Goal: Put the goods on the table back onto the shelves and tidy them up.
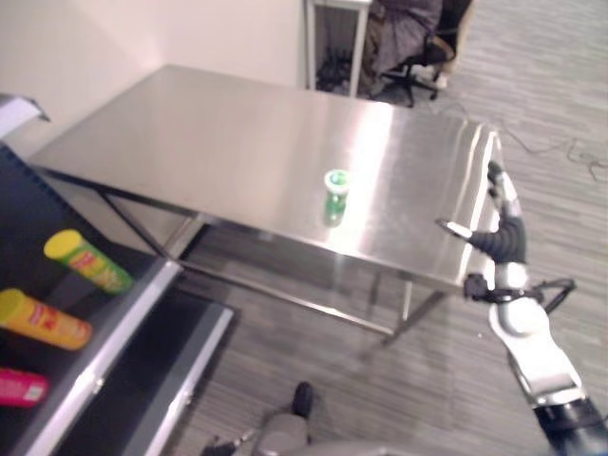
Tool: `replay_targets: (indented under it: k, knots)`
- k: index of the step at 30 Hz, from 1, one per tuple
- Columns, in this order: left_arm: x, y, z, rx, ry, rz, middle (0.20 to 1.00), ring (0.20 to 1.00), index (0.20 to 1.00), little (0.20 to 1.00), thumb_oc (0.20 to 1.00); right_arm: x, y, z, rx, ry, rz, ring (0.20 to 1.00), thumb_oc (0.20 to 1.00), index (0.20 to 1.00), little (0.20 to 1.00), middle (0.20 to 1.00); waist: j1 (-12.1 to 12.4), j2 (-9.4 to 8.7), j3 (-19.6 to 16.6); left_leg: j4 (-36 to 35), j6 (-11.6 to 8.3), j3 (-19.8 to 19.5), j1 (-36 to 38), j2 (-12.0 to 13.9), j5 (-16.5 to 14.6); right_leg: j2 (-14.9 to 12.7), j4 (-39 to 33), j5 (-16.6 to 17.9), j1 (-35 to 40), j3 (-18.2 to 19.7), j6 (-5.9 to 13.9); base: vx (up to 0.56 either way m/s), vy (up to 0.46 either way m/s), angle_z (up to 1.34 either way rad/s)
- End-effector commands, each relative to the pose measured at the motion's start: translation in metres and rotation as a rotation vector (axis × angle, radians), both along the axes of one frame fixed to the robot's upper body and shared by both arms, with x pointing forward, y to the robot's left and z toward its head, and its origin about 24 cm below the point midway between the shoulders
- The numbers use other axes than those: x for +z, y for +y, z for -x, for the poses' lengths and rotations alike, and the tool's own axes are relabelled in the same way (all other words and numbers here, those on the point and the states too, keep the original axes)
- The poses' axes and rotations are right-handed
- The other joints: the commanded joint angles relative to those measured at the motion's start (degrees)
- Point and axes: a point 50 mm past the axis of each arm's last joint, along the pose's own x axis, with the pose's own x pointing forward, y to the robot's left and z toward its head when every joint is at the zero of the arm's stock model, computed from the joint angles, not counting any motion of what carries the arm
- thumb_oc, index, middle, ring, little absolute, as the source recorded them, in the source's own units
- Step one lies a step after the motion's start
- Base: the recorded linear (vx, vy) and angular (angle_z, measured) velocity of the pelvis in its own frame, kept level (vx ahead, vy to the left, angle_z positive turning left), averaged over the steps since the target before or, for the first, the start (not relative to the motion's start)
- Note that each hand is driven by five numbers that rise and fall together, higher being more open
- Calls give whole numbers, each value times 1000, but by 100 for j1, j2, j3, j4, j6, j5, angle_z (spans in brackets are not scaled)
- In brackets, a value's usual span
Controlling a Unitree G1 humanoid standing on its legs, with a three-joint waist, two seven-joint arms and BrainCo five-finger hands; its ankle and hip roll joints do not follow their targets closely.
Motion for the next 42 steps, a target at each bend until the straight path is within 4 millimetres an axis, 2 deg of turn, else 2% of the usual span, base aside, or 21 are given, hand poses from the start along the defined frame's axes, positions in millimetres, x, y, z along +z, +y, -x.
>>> replay_targets:
  k: [1, 4, 6, 7, 8, 10, 12, 14, 15, 17, 18, 19, 25, 32, 33, 34, 36, 39, 40, 41, 42]
  knots:
    - [2, 11, 7, -202, 51, -51, 1000, 1000, 1000, 1000, 1000, 36, 0, -3, 102, -141, 34, 1000, 1000, 1000, 1000, 1000, 67, 22, -37, 86, -371, 143, 464, 238, -706, -749, 668, 1529, -794, 198, 205, 59, 348, -10]
    - [1, 10, 10, -206, 62, -38, 1000, 1000, 1000, 1000, 1000, 37, -2, -3, 109, -140, 41, 1000, 1000, 1000, 1000, 1000, 15, 79, -9, 56, -343, 144, 542, 242, -726, -727, 877, 1526, -946, 114, 167, 58, 139, -1]
    - [-1, 6, 16, -205, 78, -7, 1000, 1000, 1000, 1000, 1000, 45, -13, -5, 122, -132, 97, 1000, 1000, 1000, 1000, 1000, -178, 117, 20, -1, -359, 77, 734, 186, -818, -50, 464, 1109, -1287, 195, 70, 135, 64, 2]
    - [-1, 6, 15, -199, 71, -1, 1000, 1000, 1000, 1000, 1000, 48, -18, -6, 118, -127, 102, 1000, 1000, 1000, 1000, 1000, -196, 87, 23, -1, -367, 36, 716, 136, -805, 77, 108, 1130, -1223, 194, 80, 165, -23, 10]
    - [0, 5, 11, -258, 68, 2, 1000, 1000, 1000, 1000, 1000, 48, -32, -6, 51, -121, 158, 1000, 1000, 1000, 1000, 1000, -218, 18, 48, 0, -381, 39, 750, 74, -853, 150, -286, 1087, -1129, 214, 79, 123, -46, 17]
    - [-1, 6, 13, -225, 74, 11, 1000, 1000, 1000, 1000, 1000, 57, -29, -9, 125, -103, 198, 1000, 1000, 1000, 1000, 1000, -206, -71, 2, -1, -384, -36, 831, 36, -879, 187, -748, 1137, -869, 373, 114, 131, -59, 87]
    - [0, 5, 14, -266, 72, 24, 1000, 1000, 1000, 1000, 1000, 76, -32, -15, 279, -41, 287, 1000, 1000, 1000, 1000, 1000, -113, -130, -274, -1, -492, -37, 815, 142, -891, 206, -1211, 1148, -529, 307, 98, 170, -108, 49]
    - [-1, 3, 17, -257, 78, 52, 1000, 1000, 1000, 1000, 1000, 80, -34, -20, 312, 3, 313, 1000, 1000, 1000, 1000, 1000, -105, -145, -335, -1, -536, -115, 799, 177, -879, 205, -1323, 1131, -426, 242, 91, 71, -66, 20]
    - [-3, 1, 26, -212, 95, 82, 1000, 1000, 1000, 1000, 1000, 82, -27, -30, 352, 45, 391, 1000, 1000, 1000, 1000, 1000, -63, -165, -405, -1, -585, -163, 834, 212, -889, 195, -1450, 1113, -249, 165, 93, 66, -56, 37]
    - [-4, 0, 27, -172, 91, 91, 1000, 1000, 1000, 1000, 1000, 84, -12, -36, 418, 57, 430, 1000, 1000, 1000, 1000, 1000, 1, -168, -460, -1, -616, -198, 885, 239, -905, 179, -1493, 1070, -131, 124, 87, 61, -37, 12]
    - [-4, 0, 27, -171, 91, 92, 1000, 1000, 1000, 1000, 1000, 85, -11, -36, 419, 57, 431, 1000, 1000, 1000, 1000, 1000, -6, -166, -459, -1, -617, -200, 886, 240, -906, 179, -1493, 1069, -129, 122, 86, 51, -19, 2]
    - [-4, -2, 26, -176, 90, 95, 1000, 1000, 1000, 1000, 1000, 87, -2, -39, 460, 53, 448, 1000, 1000, 1000, 1000, 1000, 33, -163, -493, -1, -627, -219, 901, 254, -908, 161, -1494, 1047, -90, 85, 82, 26, -8, 5]
    - [-5, -4, 25, -207, 102, 90, 1000, 1000, 1000, 1000, 1000, 82, 16, -48, 510, 78, 481, 1000, 1000, 1000, 1000, 1000, 70, -131, -507, -1, -639, -245, 871, 246, -901, 103, -1493, 1038, -70, 17, 95, 27, -6, 9]
    - [-2, 5, 18, -266, 101, 30, 1000, 1000, 1000, 1000, 1000, 90, 13, -39, 456, -3, 480, 1000, 1000, 1000, 1000, 1000, 23, -50, -393, 0, -594, -409, 707, 161, -845, -32, -1120, 931, -256, -48, 104, -3, 22, 12]
    - [1, 10, 9, -298, 71, -5, 1000, 1000, 1000, 1000, 1000, 98, 9, -38, 425, -45, 468, 1000, 1000, 1000, 1000, 1000, 52, -83, -215, 435, -724, -441, 317, 126, -851, -164, -1162, 1016, -303, -80, 116, -127, 72, 14]
    - [1, 10, 9, -299, 71, -6, 1000, 1000, 1000, 1000, 1000, 98, 9, -37, 424, -45, 467, 1000, 1000, 1000, 1000, 1000, 47, -91, -229, 495, -723, -454, 266, 117, -877, -170, -1163, 1018, -319, -92, 118, -183, 109, 26]
    - [3, 12, 0, -276, 35, -18, 1000, 1000, 1000, 1000, 1000, 101, 5, -37, 377, -69, 480, 1000, 1000, 1000, 1000, 1000, 28, -166, -155, 651, -865, -325, 4, 446, -864, -354, -1177, 1061, -389, -100, 175, -120, 172, 42]
    - [4, 15, -4, -274, 37, -66, 1000, 1000, 1000, 1000, 1000, 107, 2, -33, 294, -136, 535, 1000, 1000, 1000, 1000, 1000, -38, -171, -127, 414, -975, -28, 79, 1330, -678, -737, -1133, 1123, -637, -114, 362, -99, 311, 31]
    - [4, 15, -2, -305, 53, -79, 1000, 1000, 1000, 1000, 1000, 108, 0, -30, 267, -149, 547, 1000, 1000, 1000, 1000, 1000, -81, -100, -162, 329, -965, 21, 149, 1305, -673, -752, -1170, 1143, -666, -116, 419, -36, 519, 20]
    - [4, 15, -1, -389, 78, -101, 1000, 1000, 1000, 1000, 1000, 109, -10, -24, 211, -169, 566, 1000, 1000, 1000, 1000, 1000, -173, 65, -313, -1, -1095, 47, 407, 1196, -820, -933, -1227, 1396, -740, -136, 581, -10, 535, -2]
    - [4, 15, 0, -393, 82, -98, 1000, 1000, 1000, 1000, 1000, 110, -14, -24, 166, -184, 572, 1000, 1000, 1000, 1000, 1000, -236, 104, -336, -1, -1105, 63, 433, 1051, -933, -1082, -1234, 1585, -818, -87, 633, -16, 641, 5]
